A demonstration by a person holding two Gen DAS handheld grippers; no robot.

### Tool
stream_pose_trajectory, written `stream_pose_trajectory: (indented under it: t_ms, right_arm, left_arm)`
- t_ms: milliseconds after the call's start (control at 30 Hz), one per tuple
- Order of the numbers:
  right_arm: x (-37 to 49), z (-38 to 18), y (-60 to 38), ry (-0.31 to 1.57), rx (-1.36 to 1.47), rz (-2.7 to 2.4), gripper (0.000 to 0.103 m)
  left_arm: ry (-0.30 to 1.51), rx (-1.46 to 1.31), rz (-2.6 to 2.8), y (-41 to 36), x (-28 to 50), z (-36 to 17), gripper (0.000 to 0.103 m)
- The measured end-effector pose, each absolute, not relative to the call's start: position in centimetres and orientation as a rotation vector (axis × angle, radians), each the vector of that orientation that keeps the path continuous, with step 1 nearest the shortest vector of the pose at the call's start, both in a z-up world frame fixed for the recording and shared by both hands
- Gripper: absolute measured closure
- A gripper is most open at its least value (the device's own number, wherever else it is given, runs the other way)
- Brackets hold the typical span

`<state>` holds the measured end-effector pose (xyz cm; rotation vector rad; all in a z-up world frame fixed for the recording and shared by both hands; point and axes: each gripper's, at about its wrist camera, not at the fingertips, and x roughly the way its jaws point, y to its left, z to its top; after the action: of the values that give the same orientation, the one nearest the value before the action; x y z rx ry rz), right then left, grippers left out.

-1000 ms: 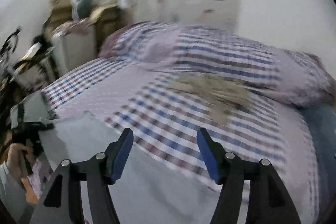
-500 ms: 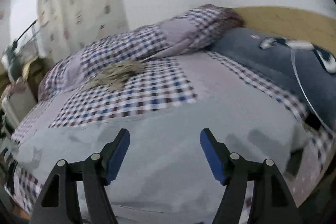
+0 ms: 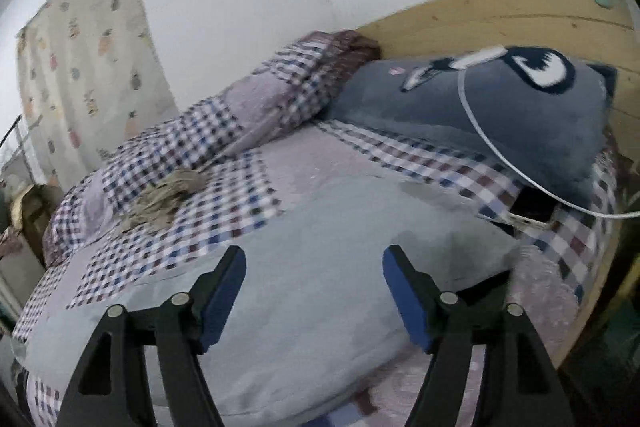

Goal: Fold clothes

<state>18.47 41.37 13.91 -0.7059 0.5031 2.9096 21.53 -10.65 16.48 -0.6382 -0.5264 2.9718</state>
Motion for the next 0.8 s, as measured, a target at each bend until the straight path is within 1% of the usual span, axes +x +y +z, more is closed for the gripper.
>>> stream_pose_trajectory:
  t_ms: [67, 100, 233, 367, 467, 567, 667, 800]
  right_arm:
    - [18.6, 13.4, 43.2, 0.531, -0.734, 2.845, 0.026]
    - [18.9, 13.3, 44.4, 0.582, -0.730, 2.819, 0.025]
    - [21.2, 12.7, 49.7, 0.775, -0.669, 2.704, 0.025]
    - [23.0, 11.9, 54.1, 0.894, -0.641, 2.618, 0.025]
    - [24.0, 11.0, 56.5, 0.987, -0.636, 2.569, 0.025]
    - [24.8, 10.8, 57.7, 1.002, -0.616, 2.550, 0.025]
    - [25.6, 10.7, 58.6, 1.006, -0.592, 2.526, 0.025]
    - [27.0, 9.8, 61.0, 1.103, -0.555, 2.455, 0.025]
  left_arm:
    - [-0.419, -0.627, 2.892, -5.7, 21.0, 17.8, 0.019]
    - [-0.376, -0.619, 2.845, -3.3, 20.6, 18.5, 0.019]
    - [-0.291, -0.611, 2.681, 5.2, 19.0, 19.8, 0.018]
    - [-0.160, -0.619, 2.583, 13.9, 18.4, 19.8, 0.018]
    - [-0.094, -0.648, 2.501, 19.9, 17.8, 19.2, 0.018]
    - [0.017, -0.633, 2.464, 25.1, 18.1, 18.4, 0.018]
    - [0.187, -0.606, 2.428, 30.6, 18.2, 17.1, 0.018]
    - [0.437, -0.540, 2.382, 36.9, 18.8, 14.9, 0.018]
